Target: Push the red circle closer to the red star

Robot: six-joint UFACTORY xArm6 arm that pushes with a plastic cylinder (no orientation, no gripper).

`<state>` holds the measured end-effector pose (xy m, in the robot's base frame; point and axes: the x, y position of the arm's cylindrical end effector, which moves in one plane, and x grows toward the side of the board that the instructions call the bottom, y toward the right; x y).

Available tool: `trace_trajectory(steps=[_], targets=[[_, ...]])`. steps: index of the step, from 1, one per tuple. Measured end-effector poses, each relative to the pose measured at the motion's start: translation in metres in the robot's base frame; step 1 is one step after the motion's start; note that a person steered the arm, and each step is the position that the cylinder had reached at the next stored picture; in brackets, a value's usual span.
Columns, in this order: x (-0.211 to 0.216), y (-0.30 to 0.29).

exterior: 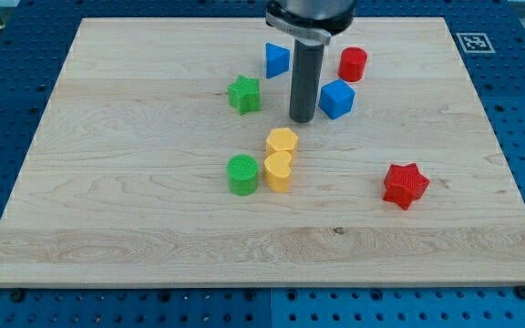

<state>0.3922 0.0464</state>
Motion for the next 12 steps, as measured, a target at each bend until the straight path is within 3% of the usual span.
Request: trace_trajectory(steps=[4,9,12], targets=[[-0.097,0.043],[-0.118,0.095],[-0.075,0.095]])
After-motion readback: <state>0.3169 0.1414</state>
